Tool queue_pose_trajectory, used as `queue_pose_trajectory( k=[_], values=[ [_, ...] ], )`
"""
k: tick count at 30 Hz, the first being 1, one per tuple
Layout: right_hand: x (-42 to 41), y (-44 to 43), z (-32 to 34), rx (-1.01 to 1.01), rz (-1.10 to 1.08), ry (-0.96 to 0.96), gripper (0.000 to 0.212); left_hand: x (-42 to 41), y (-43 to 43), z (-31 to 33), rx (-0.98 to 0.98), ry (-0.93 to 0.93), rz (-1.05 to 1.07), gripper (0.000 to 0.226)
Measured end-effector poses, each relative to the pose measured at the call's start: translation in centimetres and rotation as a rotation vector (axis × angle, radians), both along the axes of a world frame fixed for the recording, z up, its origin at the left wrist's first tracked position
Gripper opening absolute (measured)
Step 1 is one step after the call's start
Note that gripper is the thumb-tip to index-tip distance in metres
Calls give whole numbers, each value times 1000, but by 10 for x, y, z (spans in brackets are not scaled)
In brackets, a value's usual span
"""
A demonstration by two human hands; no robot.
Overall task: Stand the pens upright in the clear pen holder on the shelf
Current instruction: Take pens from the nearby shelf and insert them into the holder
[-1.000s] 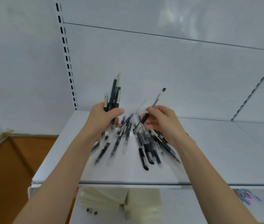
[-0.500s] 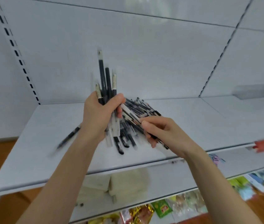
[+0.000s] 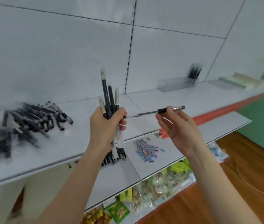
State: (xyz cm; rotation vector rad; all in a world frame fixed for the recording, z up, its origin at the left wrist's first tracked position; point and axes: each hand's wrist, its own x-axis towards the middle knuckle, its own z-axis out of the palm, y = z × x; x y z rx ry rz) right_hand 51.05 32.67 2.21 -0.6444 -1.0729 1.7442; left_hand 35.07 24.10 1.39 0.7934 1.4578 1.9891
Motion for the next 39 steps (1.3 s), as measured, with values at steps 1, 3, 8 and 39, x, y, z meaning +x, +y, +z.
queue_pose_trajectory(
  k=[1, 3, 8, 39],
  values=[
    [22, 13, 1, 14, -44, 13, 7, 19, 12, 0, 7, -44, -21, 7],
    [60, 38, 3, 27, -132, 29, 7, 49, 34, 2, 6, -145, -52, 7],
    [121, 96, 4, 81, -339, -56, 12, 93, 89, 5, -41, -300, -170, 12],
    [-36, 467, 36, 767, 22, -432, 7, 96, 339, 16, 10, -412, 215, 3]
  ],
)
